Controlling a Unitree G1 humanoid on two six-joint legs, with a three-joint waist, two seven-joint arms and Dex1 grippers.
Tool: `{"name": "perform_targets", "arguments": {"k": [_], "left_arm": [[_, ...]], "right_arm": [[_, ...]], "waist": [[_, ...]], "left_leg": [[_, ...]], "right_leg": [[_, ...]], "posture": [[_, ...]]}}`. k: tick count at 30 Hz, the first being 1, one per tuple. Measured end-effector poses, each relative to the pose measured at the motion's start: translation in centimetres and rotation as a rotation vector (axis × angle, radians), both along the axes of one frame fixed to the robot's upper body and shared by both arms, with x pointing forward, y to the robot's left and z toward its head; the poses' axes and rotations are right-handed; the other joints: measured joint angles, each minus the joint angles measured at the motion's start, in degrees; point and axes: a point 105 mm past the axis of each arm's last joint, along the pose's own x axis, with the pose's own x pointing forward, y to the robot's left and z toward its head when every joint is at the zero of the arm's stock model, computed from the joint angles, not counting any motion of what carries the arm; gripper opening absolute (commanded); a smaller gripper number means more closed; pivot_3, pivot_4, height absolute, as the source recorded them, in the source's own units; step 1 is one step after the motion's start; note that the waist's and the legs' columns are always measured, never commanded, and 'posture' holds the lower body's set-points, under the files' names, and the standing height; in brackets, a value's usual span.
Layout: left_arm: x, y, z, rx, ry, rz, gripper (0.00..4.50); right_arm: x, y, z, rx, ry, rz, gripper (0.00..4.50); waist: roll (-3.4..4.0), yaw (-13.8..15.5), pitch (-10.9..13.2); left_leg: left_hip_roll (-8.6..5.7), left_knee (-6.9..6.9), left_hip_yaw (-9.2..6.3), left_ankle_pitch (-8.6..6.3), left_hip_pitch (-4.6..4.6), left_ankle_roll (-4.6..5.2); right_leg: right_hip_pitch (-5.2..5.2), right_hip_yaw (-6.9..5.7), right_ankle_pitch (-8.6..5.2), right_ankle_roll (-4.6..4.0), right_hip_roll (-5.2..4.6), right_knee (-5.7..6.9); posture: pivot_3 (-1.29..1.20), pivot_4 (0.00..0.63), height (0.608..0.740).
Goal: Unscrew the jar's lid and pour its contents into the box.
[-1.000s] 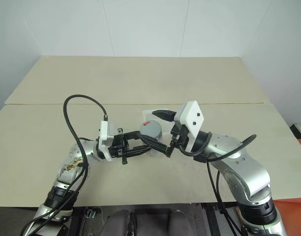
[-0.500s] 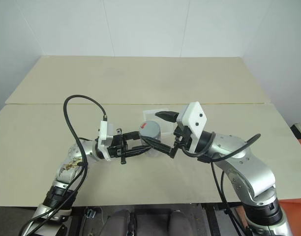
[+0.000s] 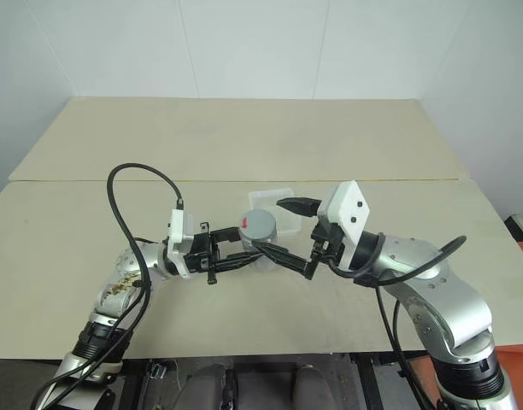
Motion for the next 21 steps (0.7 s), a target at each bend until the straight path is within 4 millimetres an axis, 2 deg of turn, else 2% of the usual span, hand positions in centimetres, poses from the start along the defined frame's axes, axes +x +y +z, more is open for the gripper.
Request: {"name": "perform_targets", "arguments": {"k": [14, 21], "left_arm": [[-0.1, -0.1, 0.0, -0.006, 0.0, -0.006, 1.84], [-0.1, -0.2, 0.0, -0.007, 0.0, -0.007, 1.84]], "right_arm": [[-0.6, 0.7, 0.0, 0.015, 0.019, 0.063, 4.45], [-0.4, 1.4, 0.1, 0.022, 0.017, 0.085, 4.45]], "waist": [[0.0, 0.0, 0.0], [0.0, -0.01, 0.0]], "left_leg": [[0.0, 0.0, 0.0, 0.0, 0.0, 0.0], [0.0, 0.0, 0.0, 0.0, 0.0, 0.0]], "right_leg": [[0.0, 0.0, 0.0, 0.0, 0.0, 0.0], [0.0, 0.0, 0.0, 0.0, 0.0, 0.0]], "posture": [[0.0, 0.15, 0.74], [0.0, 0.15, 0.74]]}}
